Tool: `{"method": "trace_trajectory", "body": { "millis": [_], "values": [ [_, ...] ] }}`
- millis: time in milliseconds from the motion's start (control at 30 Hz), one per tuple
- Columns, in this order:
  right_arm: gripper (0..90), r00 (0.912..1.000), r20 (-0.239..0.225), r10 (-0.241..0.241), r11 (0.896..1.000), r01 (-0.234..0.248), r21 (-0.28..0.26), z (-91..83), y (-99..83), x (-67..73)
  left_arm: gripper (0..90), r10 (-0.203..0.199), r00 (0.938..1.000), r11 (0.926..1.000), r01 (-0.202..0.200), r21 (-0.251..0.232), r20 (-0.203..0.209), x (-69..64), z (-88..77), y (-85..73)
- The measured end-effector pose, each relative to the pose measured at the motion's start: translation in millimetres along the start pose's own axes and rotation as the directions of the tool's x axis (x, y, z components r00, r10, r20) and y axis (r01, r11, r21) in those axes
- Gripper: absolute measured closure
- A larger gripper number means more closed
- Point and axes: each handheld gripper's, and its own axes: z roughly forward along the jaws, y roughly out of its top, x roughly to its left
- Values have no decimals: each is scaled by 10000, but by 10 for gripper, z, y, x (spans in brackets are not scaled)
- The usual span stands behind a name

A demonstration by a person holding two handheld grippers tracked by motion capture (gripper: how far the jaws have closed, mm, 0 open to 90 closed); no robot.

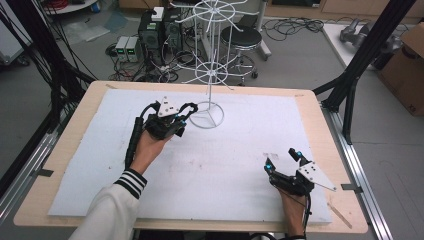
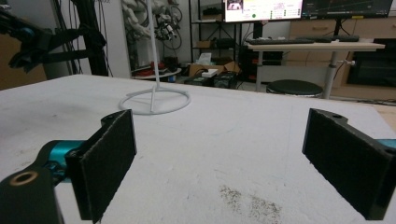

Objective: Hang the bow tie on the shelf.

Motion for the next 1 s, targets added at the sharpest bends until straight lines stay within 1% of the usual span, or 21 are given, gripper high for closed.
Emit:
{"method": "trace_trajectory", "body": {
  "millis": [33,100,200,333,367,400,433,467,500,600,633,667,733,767,800,833,900,933,1000],
  "values": [
    [89,10000,16,-32,10000,32,13,-3,0,4,878,-18,10000,10000,18,-56,-38,9,-19,4],
    [89,10000,-16,16,10000,-16,32,-4,-2,12,878,-89,9996,9998,85,-173,-253,40,-75,3],
    [89,10000,-2,-7,10000,7,22,-5,-1,4,879,-176,9995,9994,168,-303,-279,58,-102,-1],
    [88,10000,-1,63,9999,-63,88,1,0,8,879,-289,9989,9977,265,-617,-378,114,-202,-2],
    [88,10000,0,-3,10000,3,71,2,1,8,879,-302,9984,9972,268,-705,-480,143,-249,0],
    [89,10000,32,-35,10000,35,71,3,1,10,879,-302,9984,9972,268,-705,-480,143,-249,0],
    [89,10000,31,-35,10000,34,69,3,2,12,879,-469,9974,9953,420,-873,-549,180,-290,3],
    [88,10000,37,-38,10000,38,68,3,2,11,879,-469,9974,9953,420,-873,-549,180,-290,3],
    [89,10000,39,-37,10000,37,72,3,1,11,879,-554,9960,9941,485,-968,-700,210,-325,14],
    [88,10000,21,-15,10000,15,66,3,1,10,879,-595,9948,9929,504,-1080,-823,243,-360,30],
    [88,10000,43,-40,10000,39,71,3,1,11,879,-648,9930,9905,520,-1272,-987,269,-393,57],
    [88,10000,43,-40,10000,39,71,3,1,11,879,-648,9930,9905,520,-1272,-987,269,-393,57],
    [89,10000,43,-38,10000,38,71,3,1,11,879,-731,9898,9863,537,-1558,-1221,309,-442,121],
    [88,10000,41,-20,10000,20,76,2,2,11,879,-731,9898,9863,537,-1558,-1221,309,-442,121],
    [89,10000,40,-30,10000,30,71,3,1,10,879,-818,9880,9826,580,-1763,-1308,335,-470,169],
    [89,10000,42,-27,10000,27,69,3,1,10,879,-856,9875,9810,603,-1843,-1325,342,-480,194],
    [89,10000,42,-26,10000,26,70,3,1,10,879,-842,9868,9802,571,-1894,-1385,347,-490,215],
    [88,10000,36,-26,10000,26,71,3,1,10,879,-853,9868,9779,564,-2013,-1377,350,-496,253],
    [88,10000,36,-34,10000,33,72,3,1,10,879,-794,9868,9762,483,-2113,-1414,351,-495,280]
  ]
}}
